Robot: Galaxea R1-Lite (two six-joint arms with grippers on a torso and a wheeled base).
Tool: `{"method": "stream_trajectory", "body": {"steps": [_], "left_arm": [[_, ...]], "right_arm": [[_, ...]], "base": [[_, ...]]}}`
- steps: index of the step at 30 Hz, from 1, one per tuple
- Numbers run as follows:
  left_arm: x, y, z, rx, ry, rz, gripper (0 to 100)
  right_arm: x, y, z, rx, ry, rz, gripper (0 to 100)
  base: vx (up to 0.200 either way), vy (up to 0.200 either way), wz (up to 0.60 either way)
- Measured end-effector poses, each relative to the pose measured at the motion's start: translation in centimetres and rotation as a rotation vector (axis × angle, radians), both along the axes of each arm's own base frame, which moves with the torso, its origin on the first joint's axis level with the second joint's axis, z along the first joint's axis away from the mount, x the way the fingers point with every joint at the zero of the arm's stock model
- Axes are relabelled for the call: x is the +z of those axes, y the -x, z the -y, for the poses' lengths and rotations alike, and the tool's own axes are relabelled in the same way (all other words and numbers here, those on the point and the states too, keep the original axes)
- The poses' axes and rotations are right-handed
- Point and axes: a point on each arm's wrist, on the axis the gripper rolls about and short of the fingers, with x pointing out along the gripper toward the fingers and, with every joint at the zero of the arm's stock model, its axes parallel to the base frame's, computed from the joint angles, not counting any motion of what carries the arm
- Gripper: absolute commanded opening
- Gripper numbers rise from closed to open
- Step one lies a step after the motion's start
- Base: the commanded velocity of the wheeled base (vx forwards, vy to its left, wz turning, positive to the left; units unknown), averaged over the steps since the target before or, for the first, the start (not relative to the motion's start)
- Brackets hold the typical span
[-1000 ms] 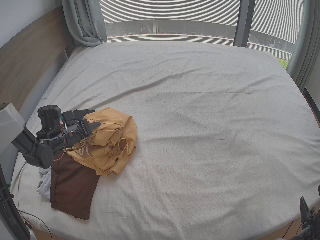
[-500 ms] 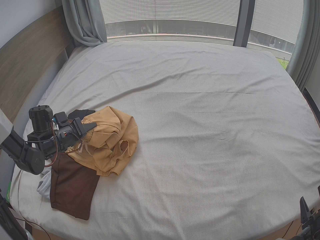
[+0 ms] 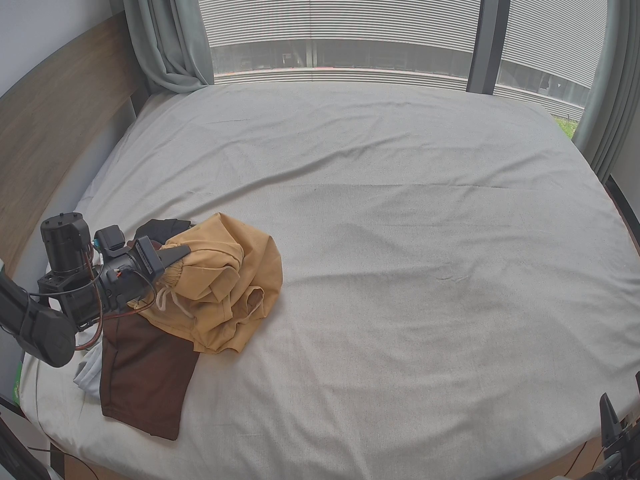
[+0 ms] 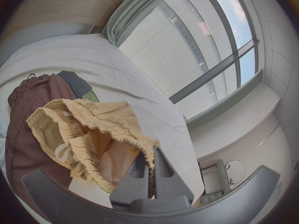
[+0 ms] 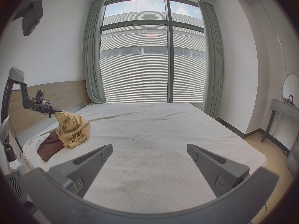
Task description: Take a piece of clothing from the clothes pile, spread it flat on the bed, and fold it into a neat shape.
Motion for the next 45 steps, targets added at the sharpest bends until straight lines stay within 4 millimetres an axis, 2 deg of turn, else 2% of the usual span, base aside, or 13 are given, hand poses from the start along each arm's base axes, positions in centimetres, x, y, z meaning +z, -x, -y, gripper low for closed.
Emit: {"method": "stream_trajectory", "body": {"steps": [16,31,39,45], "left_arm": [[1.4,3.2,1.5,-0.038,0.168,0.022,0],[2.1,4.2,3.1,-0.055,0.267,0.019,0],[3.0,5.5,4.7,-0.069,0.289,0.036,0],[3.9,6.3,6.8,-0.024,0.309,0.071,0]], "right_arm": [[0.0,0.0,0.0,-0.001,0.0,0.0,100],[0.0,0.0,0.0,0.0,0.0,0.0,100],[0.0,0.0,0.0,-0.001,0.0,0.0,100],[0.0,0.0,0.0,0.0,0.001,0.0,100]], "base": [[0.0,0.0,0.0],[0.0,0.0,0.0],[0.0,0.0,0.0],[0.0,0.0,0.0]]}}
